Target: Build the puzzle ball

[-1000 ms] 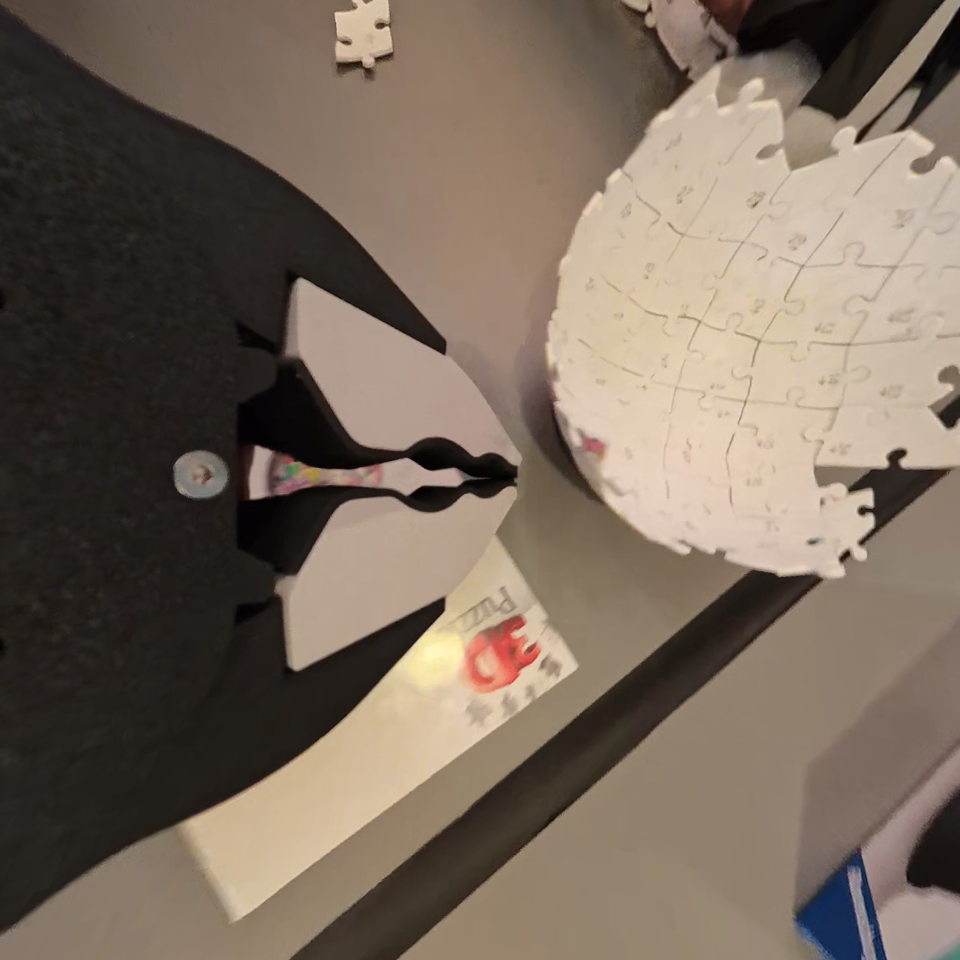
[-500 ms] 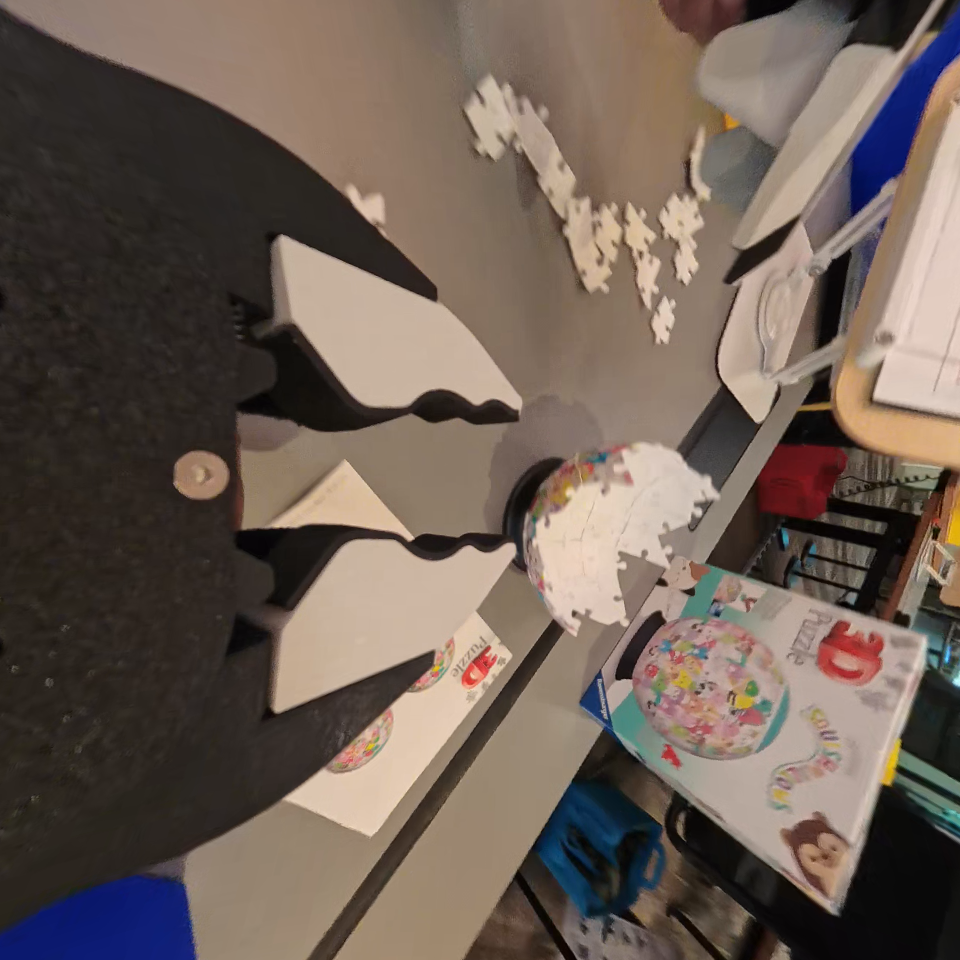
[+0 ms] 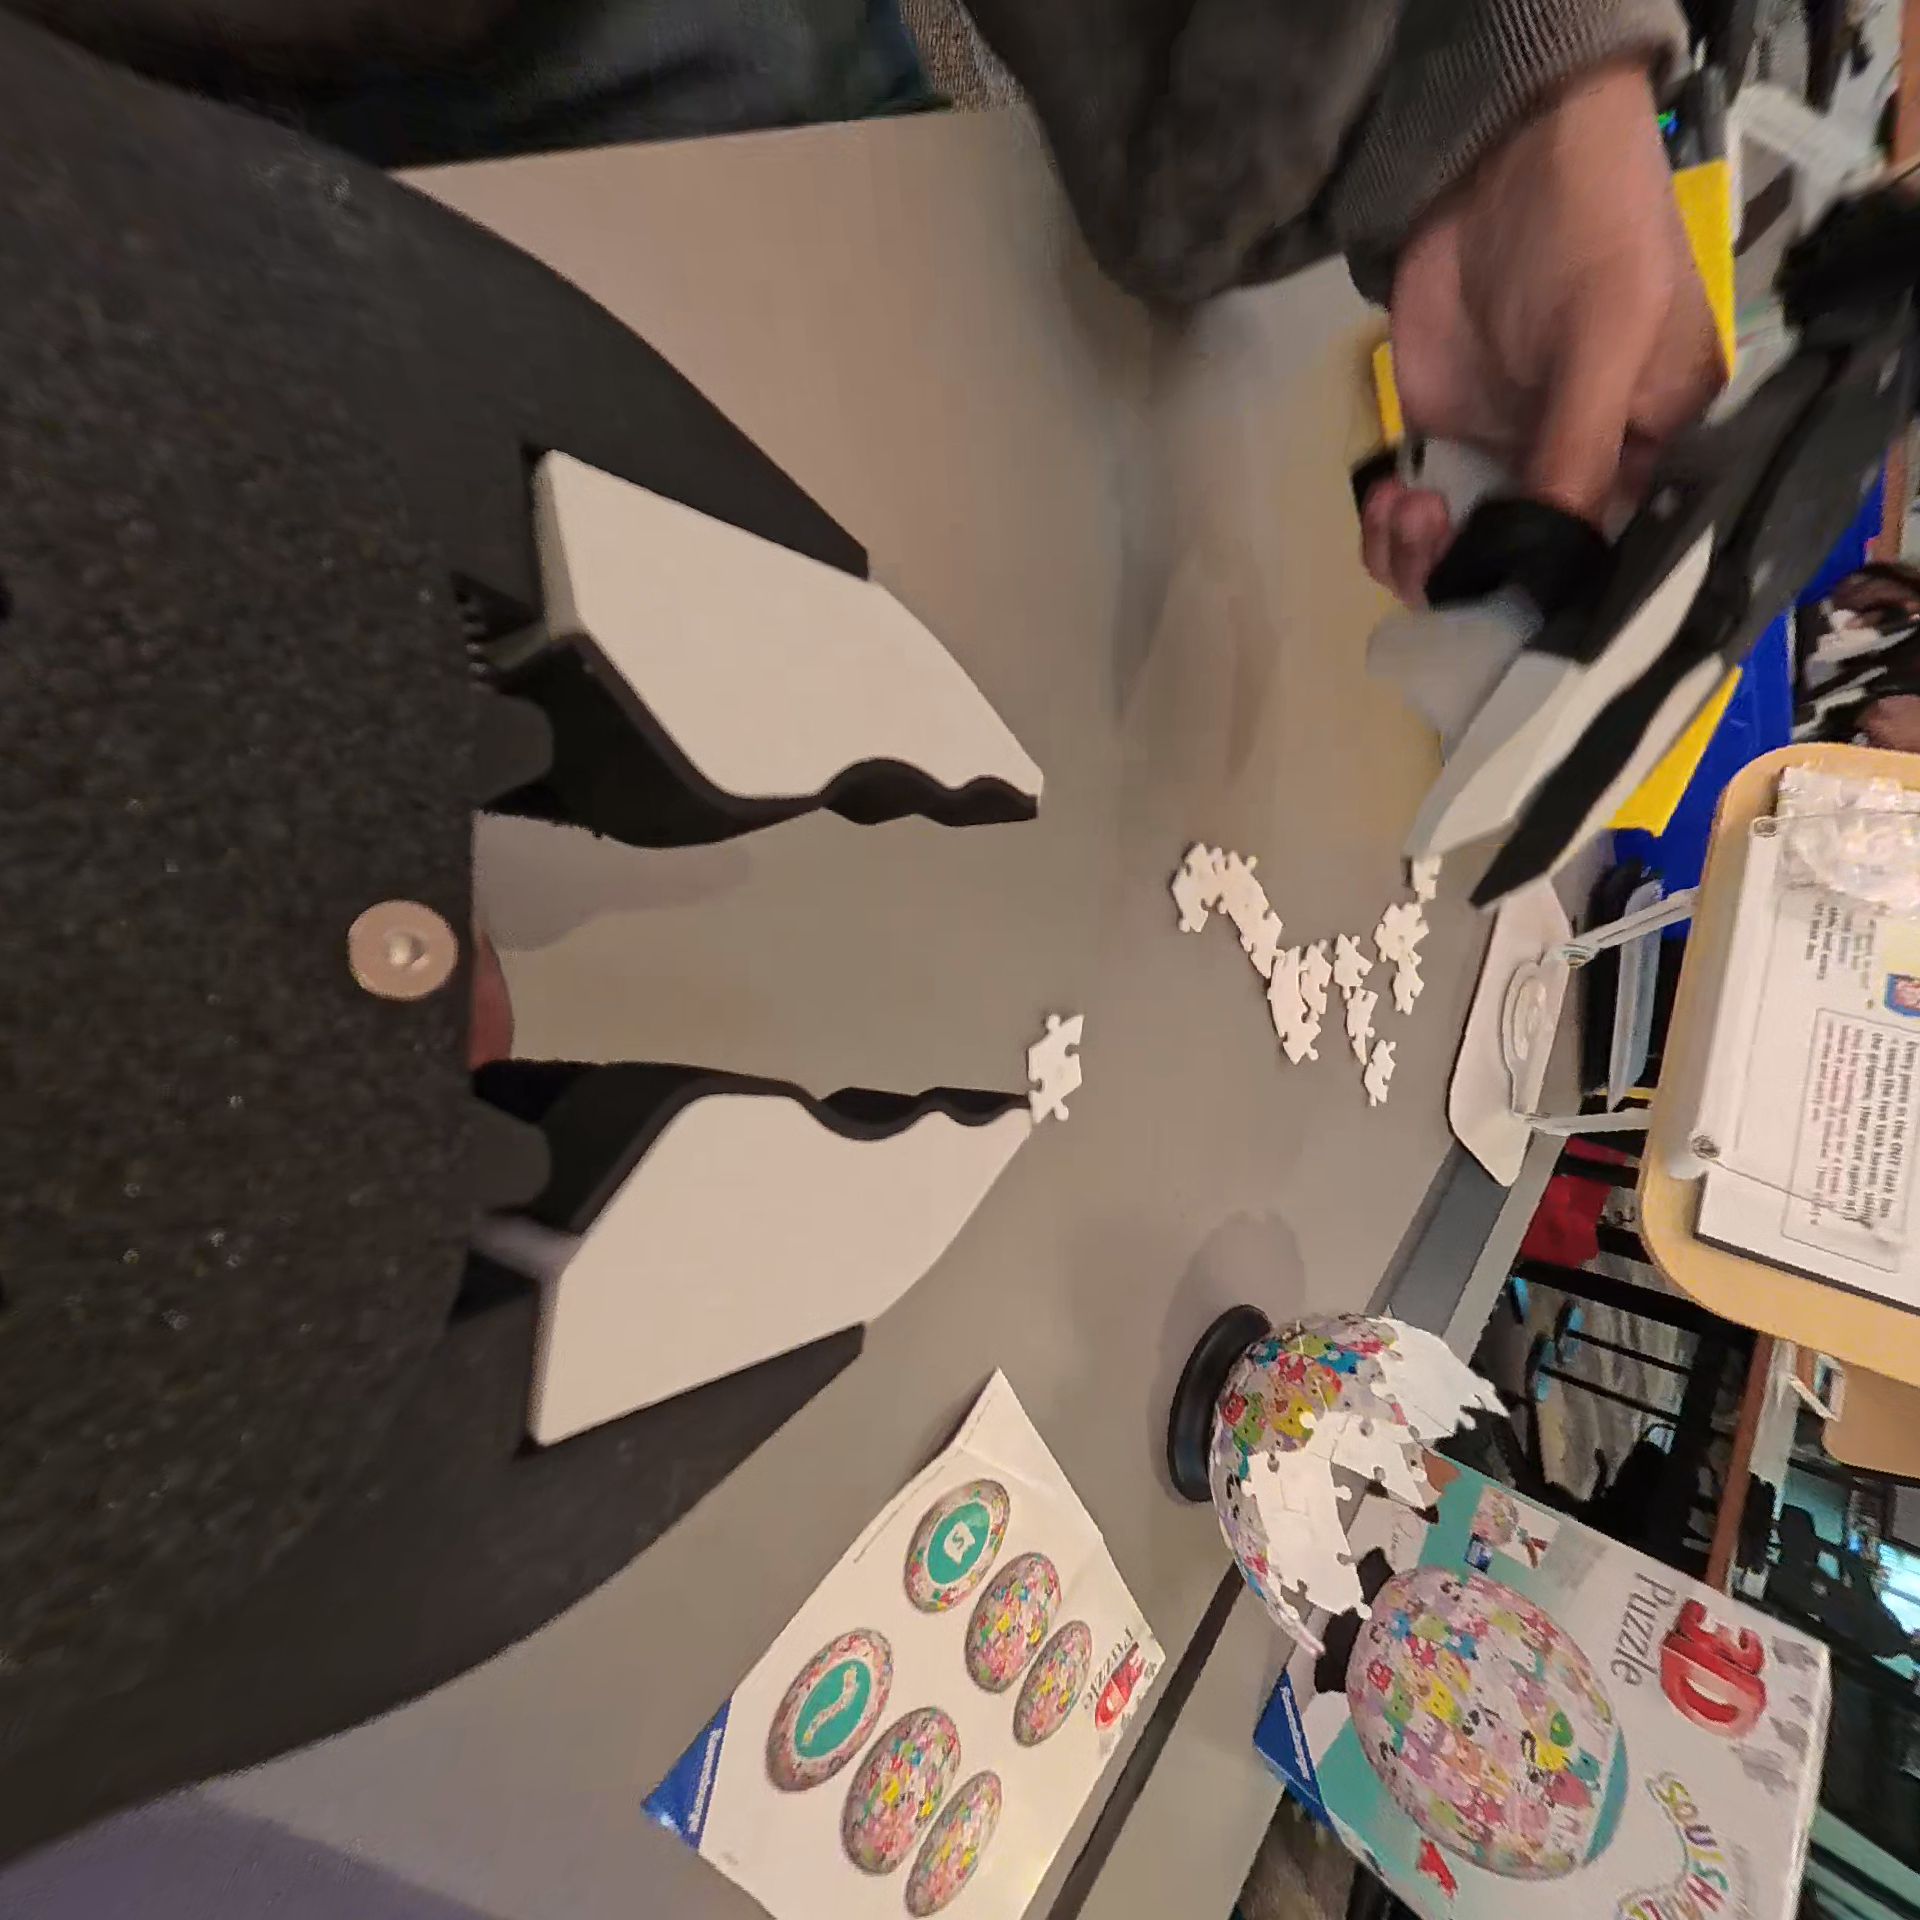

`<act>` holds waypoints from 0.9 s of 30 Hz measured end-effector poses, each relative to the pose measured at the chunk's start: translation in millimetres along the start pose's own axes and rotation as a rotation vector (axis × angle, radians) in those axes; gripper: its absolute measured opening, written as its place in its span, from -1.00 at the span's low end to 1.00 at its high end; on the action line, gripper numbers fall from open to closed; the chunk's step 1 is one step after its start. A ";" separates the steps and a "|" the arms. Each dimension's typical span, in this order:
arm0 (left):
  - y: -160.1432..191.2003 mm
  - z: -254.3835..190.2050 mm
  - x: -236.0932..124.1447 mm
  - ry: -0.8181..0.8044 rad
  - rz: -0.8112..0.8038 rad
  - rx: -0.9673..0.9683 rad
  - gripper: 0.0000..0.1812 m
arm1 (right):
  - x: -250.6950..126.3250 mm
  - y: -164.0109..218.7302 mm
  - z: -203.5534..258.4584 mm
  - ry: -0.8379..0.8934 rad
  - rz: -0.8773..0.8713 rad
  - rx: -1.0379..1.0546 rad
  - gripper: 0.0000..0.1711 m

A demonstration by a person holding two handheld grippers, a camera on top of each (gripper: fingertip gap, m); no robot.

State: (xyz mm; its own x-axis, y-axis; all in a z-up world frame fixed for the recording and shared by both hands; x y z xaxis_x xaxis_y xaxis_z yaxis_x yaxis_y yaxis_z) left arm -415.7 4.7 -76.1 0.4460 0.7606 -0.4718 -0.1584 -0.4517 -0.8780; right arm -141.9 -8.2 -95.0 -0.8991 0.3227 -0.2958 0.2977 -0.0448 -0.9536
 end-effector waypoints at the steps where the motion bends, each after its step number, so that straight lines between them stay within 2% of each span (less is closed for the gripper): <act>1: -3.5 13.4 4.9 0.015 0.023 0.053 -0.24 | -4.2 3.9 0.3 -0.009 -0.008 0.007 -0.43; 3: -12.0 47.9 16.5 0.029 0.054 0.116 -0.29 | -10.5 12.3 -3.7 -0.021 -0.019 0.030 -0.43; 6: -31.9 101.2 42.9 0.099 0.010 0.084 -0.29 | -13.0 17.9 -16.5 -0.048 -0.056 0.051 -0.43; 9: -45.5 142.1 82.6 0.195 0.019 0.083 -0.18 | -6.8 12.3 -33.5 -0.053 -0.095 0.033 -0.41; 12: -50.0 169.2 128.3 0.221 0.100 0.189 -0.20 | 5.4 3.3 -50.8 -0.066 -0.159 0.036 -0.40; 16: -57.6 196.4 177.5 0.219 0.151 0.304 -0.28 | 25.4 -7.1 -75.7 -0.100 -0.177 0.028 -0.40; 21: -66.3 208.9 221.1 0.303 0.172 0.395 -0.34 | 40.9 -11.1 -104.5 -0.149 -0.183 0.016 -0.41; 25: -74.8 214.5 250.8 0.261 0.198 0.530 -0.36 | 38.2 0.5 -105.0 -0.210 -0.199 0.072 -0.41; 27: -76.3 215.0 262.6 0.292 0.234 0.550 -0.39 | 37.0 6.0 -103.3 -0.223 -0.176 0.066 -0.42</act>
State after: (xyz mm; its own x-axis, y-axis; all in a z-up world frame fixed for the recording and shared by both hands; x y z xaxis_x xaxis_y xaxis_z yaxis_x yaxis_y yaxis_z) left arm -475.9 339.2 -150.4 0.5529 0.4790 -0.6818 -0.6720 -0.2275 -0.7047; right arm -140.2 101.1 -105.8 -0.9855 0.1159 -0.1239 0.1163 -0.0701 -0.9907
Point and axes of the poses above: each gripper's, where its closed fingertips meet, x out along the fingers, y out of its underside, z = x × y across the jaws, the point moved 8 cm from there along -x, back along the fingers, and after that the axes turned 2 degrees about -y, right-handed, at the moved point
